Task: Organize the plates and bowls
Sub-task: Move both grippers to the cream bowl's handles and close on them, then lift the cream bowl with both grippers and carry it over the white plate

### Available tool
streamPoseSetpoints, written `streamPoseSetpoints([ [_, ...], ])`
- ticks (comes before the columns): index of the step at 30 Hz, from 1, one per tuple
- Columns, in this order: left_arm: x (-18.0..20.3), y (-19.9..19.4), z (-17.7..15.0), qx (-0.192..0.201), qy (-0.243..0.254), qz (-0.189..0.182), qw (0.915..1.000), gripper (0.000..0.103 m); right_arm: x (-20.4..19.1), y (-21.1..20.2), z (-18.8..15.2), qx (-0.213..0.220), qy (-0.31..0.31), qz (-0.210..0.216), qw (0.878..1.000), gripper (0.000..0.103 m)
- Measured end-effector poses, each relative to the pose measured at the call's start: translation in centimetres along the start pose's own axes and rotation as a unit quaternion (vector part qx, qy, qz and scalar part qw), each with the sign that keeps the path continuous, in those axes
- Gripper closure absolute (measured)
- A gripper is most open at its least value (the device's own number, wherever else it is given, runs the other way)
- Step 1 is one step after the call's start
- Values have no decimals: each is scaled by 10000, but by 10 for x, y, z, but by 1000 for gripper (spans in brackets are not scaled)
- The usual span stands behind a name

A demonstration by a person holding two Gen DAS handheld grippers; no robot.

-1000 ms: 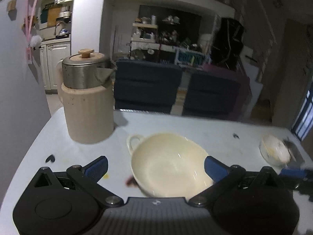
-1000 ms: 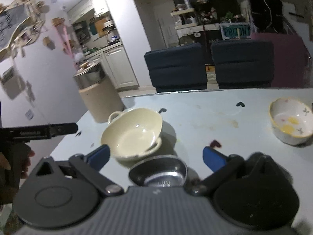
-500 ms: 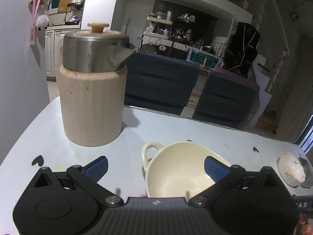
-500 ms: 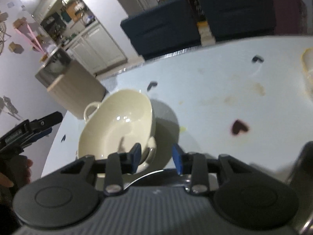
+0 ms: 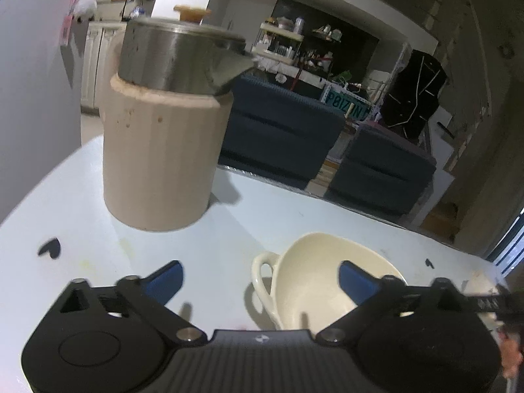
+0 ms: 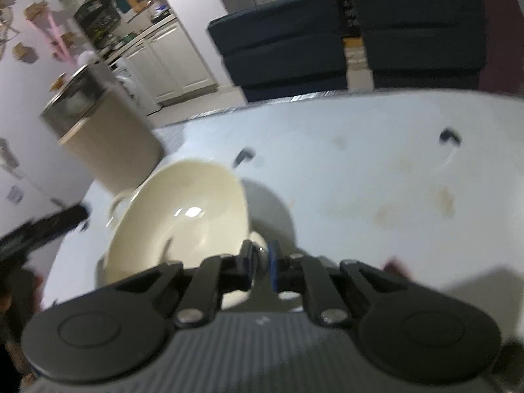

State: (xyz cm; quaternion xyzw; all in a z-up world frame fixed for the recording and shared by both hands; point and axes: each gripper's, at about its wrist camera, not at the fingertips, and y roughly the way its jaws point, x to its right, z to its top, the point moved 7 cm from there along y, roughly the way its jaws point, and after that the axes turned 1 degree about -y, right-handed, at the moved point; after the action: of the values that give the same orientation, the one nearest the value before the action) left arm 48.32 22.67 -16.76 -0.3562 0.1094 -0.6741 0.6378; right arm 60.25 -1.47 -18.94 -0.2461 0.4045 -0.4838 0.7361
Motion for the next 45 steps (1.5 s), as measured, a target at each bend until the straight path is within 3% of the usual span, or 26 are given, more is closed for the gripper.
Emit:
streamPoseSetpoints([
  [3,-2,7,-2,-230,-90,-42,9997,24,8,4,14,-3,216,-46,9998,87],
  [5,-4,13,-3,-335,-86,-62,9994,30,16,-1,19,217,641,197,9975,84],
  [6,-4,15,-2,-369,-91,-82,9992,33,19,-5,20,306,833,399,9953,72],
  [7,-4,19,-2,-426,-107,-117,9990,34,21,-8,19,295,981,547,9932,50],
  [9,-3,27,0,-556,-184,-182,9981,35,21,-11,14,278,1020,552,9929,40],
  [14,0,47,1,-741,-228,-155,9969,39,10,2,-4,-10,796,550,9953,42],
  [15,1,50,1,-777,-244,-155,9966,43,6,5,-8,-31,766,557,9955,52],
  [16,2,53,0,-817,-260,-147,9962,45,5,5,-8,9,733,505,9960,74],
  [18,4,55,-3,-895,-254,-156,9955,50,9,4,-8,88,722,325,9968,78],
  [24,3,61,-16,-1184,-161,-209,9926,68,21,4,4,117,644,330,9973,79],
  [35,-1,70,-14,-1220,-256,-237,9919,67,21,21,7,-76,510,435,9977,75],
  [37,0,70,-13,-1213,-263,-284,9919,73,21,25,9,-52,540,411,9977,76],
  [38,3,69,-13,-1192,-249,-396,9918,83,20,26,10,-26,498,406,9979,76],
  [41,9,66,-15,-1160,-99,-303,9927,82,16,23,9,35,244,294,9993,77],
  [45,13,56,-22,-1187,-265,-311,9921,82,19,15,5,25,371,236,9990,78],
])
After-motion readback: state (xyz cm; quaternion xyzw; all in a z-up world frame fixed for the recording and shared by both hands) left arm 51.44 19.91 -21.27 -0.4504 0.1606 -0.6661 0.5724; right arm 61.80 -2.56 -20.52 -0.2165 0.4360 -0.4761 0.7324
